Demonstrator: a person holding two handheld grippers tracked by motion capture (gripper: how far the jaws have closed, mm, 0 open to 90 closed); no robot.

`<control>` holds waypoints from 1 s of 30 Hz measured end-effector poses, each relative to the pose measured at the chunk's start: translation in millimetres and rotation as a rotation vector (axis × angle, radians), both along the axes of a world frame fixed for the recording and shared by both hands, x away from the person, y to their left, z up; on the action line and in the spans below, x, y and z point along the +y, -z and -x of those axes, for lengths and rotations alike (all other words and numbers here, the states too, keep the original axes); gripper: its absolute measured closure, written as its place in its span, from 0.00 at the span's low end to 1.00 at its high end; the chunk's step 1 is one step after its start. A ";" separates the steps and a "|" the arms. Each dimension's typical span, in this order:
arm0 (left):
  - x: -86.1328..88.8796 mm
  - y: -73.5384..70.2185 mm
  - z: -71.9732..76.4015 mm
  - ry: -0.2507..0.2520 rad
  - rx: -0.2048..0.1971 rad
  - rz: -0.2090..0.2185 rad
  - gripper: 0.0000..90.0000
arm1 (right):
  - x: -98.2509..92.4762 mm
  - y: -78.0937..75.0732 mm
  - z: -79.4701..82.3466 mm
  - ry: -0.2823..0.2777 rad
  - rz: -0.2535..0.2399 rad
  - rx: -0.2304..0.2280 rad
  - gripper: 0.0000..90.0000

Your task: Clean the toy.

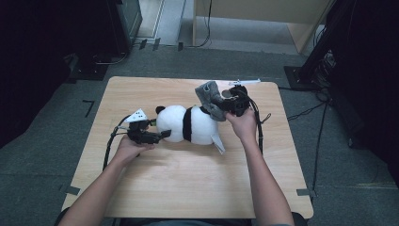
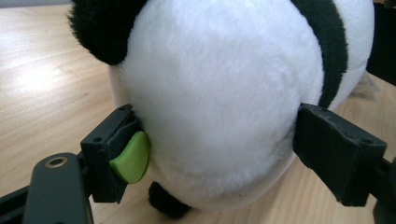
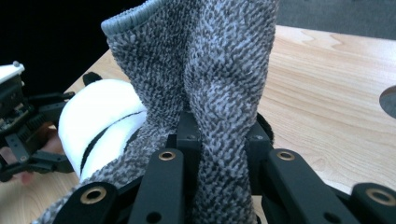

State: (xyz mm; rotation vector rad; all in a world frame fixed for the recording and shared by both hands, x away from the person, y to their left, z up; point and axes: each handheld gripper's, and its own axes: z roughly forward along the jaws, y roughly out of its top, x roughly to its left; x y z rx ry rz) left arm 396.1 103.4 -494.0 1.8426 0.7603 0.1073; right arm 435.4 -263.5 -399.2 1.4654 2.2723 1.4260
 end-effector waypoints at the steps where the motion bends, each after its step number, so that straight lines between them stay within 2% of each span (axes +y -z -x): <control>1: -3.7 2.6 -2.3 0.002 0.007 -0.004 0.17 | -1.4 1.4 -3.0 0.013 -0.013 0.009 0.84; 4: -9.8 7.8 -3.0 -0.002 -0.007 -0.025 0.13 | -0.6 2.1 -4.1 0.025 -0.016 0.011 0.85; 8: -10.2 10.7 -2.5 -0.030 -0.001 0.006 0.17 | -0.6 2.4 -4.7 0.038 -0.002 0.009 0.84; 11: -9.9 10.1 -1.4 -0.042 -0.003 0.010 0.30 | -2.1 4.3 -6.6 0.052 -0.011 0.013 0.84; 12: -9.9 9.5 -1.0 -0.049 0.000 0.011 0.30 | -2.1 4.3 -6.6 0.052 -0.011 0.013 0.84; 13: -9.9 8.3 -0.6 -0.055 0.005 0.008 0.39 | -1.4 3.1 -6.1 0.065 -0.005 0.009 0.84; 14: -9.7 6.9 -0.2 -0.058 0.010 0.005 0.39 | -1.4 3.1 -6.1 0.065 -0.005 0.009 0.84; 15: -9.5 2.9 0.7 -0.043 0.036 0.009 0.47 | -1.1 -3.7 -3.3 0.091 -0.017 0.017 0.86; 17: -10.6 0.3 1.7 -0.039 0.038 -0.003 0.51 | -1.8 -17.8 1.7 0.101 -0.070 0.020 0.87; 19: -14.1 -10.2 7.5 -0.051 0.068 -0.007 0.52 | 3.3 -35.8 9.5 0.077 -0.091 -0.016 0.87; 23: -16.3 -23.1 20.3 -0.049 0.092 -0.040 0.52 | 30.8 -65.7 27.4 -0.018 -0.080 -0.069 0.86; 26: -15.3 -22.6 27.5 -0.066 0.106 -0.043 0.51 | 57.8 -64.9 35.4 -0.094 -0.056 -0.051 0.86; 27: -15.3 -22.6 27.5 -0.066 0.106 -0.043 0.51 | 57.8 -64.9 35.4 -0.094 -0.056 -0.051 0.86; 28: -15.3 -21.0 28.3 -0.079 0.118 -0.037 0.51 | 75.0 -53.7 35.5 -0.133 -0.038 -0.013 0.86; 29: -15.2 -21.2 27.9 -0.083 0.125 -0.033 0.50 | 82.7 -47.0 35.0 -0.146 -0.029 0.005 0.86; 30: -15.2 -21.2 27.9 -0.083 0.125 -0.033 0.50 | 82.7 -47.0 35.0 -0.146 -0.029 0.005 0.86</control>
